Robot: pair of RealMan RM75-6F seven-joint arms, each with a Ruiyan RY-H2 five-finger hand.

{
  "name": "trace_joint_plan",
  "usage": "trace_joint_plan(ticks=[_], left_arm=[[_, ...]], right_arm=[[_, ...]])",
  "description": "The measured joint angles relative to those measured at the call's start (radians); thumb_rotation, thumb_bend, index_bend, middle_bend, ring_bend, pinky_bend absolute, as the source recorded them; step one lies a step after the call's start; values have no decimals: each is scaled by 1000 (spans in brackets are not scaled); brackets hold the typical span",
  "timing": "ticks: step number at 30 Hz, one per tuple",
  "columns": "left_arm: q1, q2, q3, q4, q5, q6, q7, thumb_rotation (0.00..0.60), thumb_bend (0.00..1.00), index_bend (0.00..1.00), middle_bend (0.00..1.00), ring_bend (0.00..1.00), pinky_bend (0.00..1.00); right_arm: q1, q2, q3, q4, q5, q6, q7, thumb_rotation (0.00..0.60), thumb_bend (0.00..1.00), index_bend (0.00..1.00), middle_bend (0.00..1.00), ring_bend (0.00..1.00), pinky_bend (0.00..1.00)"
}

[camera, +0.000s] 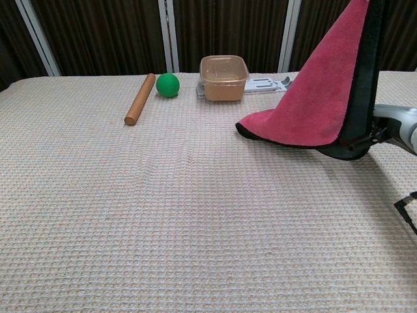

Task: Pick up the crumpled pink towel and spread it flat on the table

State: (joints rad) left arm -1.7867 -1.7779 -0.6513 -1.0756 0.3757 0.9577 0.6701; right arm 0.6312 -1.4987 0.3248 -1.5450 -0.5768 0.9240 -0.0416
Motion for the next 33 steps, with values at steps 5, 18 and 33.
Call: trace_joint_plan(ticks=[5, 18, 33], left_arm=[[23, 15, 8, -26, 10, 9, -8, 600, 529, 619, 278, 22, 95], [139, 107, 36, -121, 24, 43, -31, 600, 530, 619, 279, 22, 95], [276, 201, 69, -227, 54, 48, -113, 600, 537, 615, 280, 22, 95]], right_arm=[[-9, 4, 0, -1, -9, 11, 6, 600, 611, 654, 77, 0, 0], [-41, 63, 8, -20, -33, 17, 34, 600, 611, 654, 77, 0, 0], [-49, 124, 58, -62, -68, 61, 45, 600, 612, 662, 88, 0, 0]])
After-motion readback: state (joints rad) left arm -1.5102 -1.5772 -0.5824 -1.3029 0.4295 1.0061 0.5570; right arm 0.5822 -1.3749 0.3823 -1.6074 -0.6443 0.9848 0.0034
